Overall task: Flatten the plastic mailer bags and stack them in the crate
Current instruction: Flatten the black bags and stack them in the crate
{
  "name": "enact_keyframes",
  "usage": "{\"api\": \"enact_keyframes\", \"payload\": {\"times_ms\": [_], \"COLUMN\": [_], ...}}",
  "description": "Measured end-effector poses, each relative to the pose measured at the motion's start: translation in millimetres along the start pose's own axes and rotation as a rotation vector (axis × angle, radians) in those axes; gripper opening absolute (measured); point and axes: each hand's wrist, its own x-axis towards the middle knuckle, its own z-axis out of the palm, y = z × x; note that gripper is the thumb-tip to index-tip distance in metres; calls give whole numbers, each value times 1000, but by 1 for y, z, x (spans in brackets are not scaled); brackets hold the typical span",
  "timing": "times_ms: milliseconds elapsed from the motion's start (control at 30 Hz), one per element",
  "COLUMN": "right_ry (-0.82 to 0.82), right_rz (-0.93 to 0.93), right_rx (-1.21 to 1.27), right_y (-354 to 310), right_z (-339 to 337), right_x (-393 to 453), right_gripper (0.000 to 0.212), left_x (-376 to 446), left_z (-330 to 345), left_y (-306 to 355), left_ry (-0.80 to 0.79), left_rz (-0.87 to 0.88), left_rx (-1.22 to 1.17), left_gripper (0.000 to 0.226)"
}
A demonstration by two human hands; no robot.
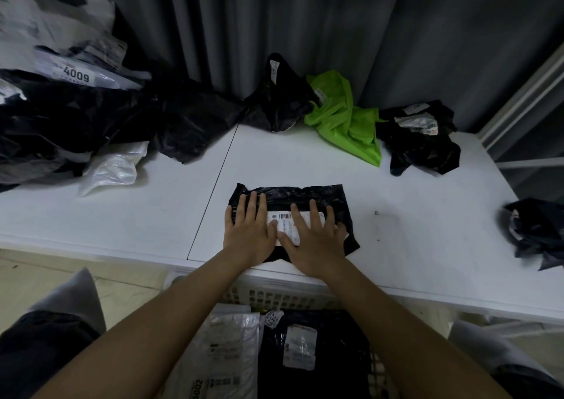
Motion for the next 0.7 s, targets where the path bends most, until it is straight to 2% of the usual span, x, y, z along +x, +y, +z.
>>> {"api": "enact_keyframes", "payload": {"times_ms": [67,133,200,267,333,433,600,700], "right_ry": [34,208,309,265,161,95,70,38], "right_rz": [-2,-80,-201,-267,-235,-138,11,38], "right_rx": [3,-2,23,7,2,-1,-11,-33], "right_y": [0,1,0,1,3,6,11,13], "right_z": [-6,-11,-12,-9,-2,0,-1,-7], "right_x": [0,4,16,28,36,40,40,40], "right_gripper": [69,68,74,66,58,63,77,81], "left_x": [1,2,5,10,15,15,15,15], "left_z": [-2,-6,-11,-14,-14,-13,-15,-19], "left_y": [-2,-3,-7,-12,-18,-23,-24,-23], "left_ry": [-5,51,97,87,25,-68,-55,-79], "left_rz": [20,55,125,174,158,104,78,59], "left_rx": [8,14,14,16,-12,39,167,200], "left_gripper": [64,76,91,95,88,77,79,82]}}
